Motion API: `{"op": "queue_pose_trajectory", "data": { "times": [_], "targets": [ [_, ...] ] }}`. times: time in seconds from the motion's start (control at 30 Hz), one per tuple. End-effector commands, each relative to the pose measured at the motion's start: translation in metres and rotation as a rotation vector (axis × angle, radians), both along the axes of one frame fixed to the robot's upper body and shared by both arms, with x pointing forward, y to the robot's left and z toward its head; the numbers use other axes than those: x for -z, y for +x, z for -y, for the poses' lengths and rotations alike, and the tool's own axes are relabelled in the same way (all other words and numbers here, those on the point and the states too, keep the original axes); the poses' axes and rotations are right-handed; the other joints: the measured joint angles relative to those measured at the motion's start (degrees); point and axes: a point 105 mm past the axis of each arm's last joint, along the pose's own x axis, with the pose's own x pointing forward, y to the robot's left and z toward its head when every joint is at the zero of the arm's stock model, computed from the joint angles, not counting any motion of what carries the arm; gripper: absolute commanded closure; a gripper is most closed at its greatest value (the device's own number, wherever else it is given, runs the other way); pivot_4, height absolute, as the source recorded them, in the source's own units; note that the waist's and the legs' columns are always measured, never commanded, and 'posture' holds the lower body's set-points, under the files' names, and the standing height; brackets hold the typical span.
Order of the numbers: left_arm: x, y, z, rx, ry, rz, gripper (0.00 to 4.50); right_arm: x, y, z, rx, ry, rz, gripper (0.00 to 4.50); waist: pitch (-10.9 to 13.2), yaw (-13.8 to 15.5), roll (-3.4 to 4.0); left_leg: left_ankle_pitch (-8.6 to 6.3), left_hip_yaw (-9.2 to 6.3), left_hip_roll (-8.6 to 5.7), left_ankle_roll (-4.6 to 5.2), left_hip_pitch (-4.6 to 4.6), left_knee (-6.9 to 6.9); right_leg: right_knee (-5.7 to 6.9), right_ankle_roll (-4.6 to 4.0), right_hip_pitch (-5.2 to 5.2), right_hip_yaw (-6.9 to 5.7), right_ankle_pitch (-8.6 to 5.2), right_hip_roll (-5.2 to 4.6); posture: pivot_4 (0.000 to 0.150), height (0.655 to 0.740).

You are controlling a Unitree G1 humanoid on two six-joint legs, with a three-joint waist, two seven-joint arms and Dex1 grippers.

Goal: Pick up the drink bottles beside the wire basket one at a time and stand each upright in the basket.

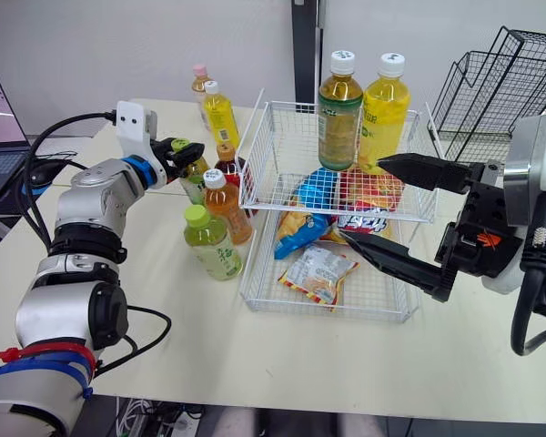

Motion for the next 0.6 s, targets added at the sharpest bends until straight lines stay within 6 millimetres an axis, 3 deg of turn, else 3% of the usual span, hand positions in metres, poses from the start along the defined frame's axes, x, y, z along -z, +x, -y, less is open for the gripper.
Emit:
{"op": "queue_pose_trajectory", "data": {
  "times": [0.03, 0.13, 0.23, 0.4, 0.6],
  "targets": [
    [-0.019, -0.003, -0.003, 0.014, 0.006, 0.057, 3.12, -0.010, -0.004, 0.002, 0.018, 0.003, 0.058, 0.00, 0.0, 0.0, 0.00, 0.00, 0.00, 0.00, 0.00, 0.00, 0.00, 0.00, 0.00, 0.00, 0.00, 0.00, 0.00, 0.150, 0.7134],
    [-0.027, -0.008, -0.010, 0.027, 0.029, 0.075, 3.12, -0.009, -0.004, 0.002, 0.020, 0.003, 0.057, 0.00, 0.0, 0.0, 0.00, 0.00, 0.00, 0.00, 0.00, -0.01, 0.00, 0.00, 0.00, -0.01, 0.00, 0.00, 0.00, 0.150, 0.7134],
    [-0.049, -0.018, -0.014, 0.066, 0.072, 0.111, 3.12, -0.008, -0.005, 0.001, 0.020, 0.002, 0.055, 0.00, 0.0, -0.3, 0.00, 0.00, 0.01, 0.04, 0.00, -0.03, -0.02, 0.00, 0.00, -0.06, 0.00, 0.00, 0.03, 0.150, 0.7134],
    [-0.111, -0.041, -0.010, 0.132, 0.143, 0.199, 3.12, -0.005, -0.005, 0.001, 0.030, -0.006, 0.050, 0.00, 0.1, -0.2, -0.10, 0.01, -0.09, 0.08, -0.02, -0.32, 0.00, 0.01, -0.01, -0.29, -0.08, 0.00, 0.09, 0.150, 0.7134],
    [-0.196, -0.069, 0.025, 0.291, 0.114, 0.269, 3.12, 0.002, 0.003, 0.006, 0.073, -0.028, 0.051, 0.00, 0.1, 0.8, -0.21, 0.00, -0.16, -0.02, -0.01, -0.39, 0.06, -0.08, 0.01, -0.24, -0.15, 0.00, 0.03, 0.150, 0.7134]
  ]
}}
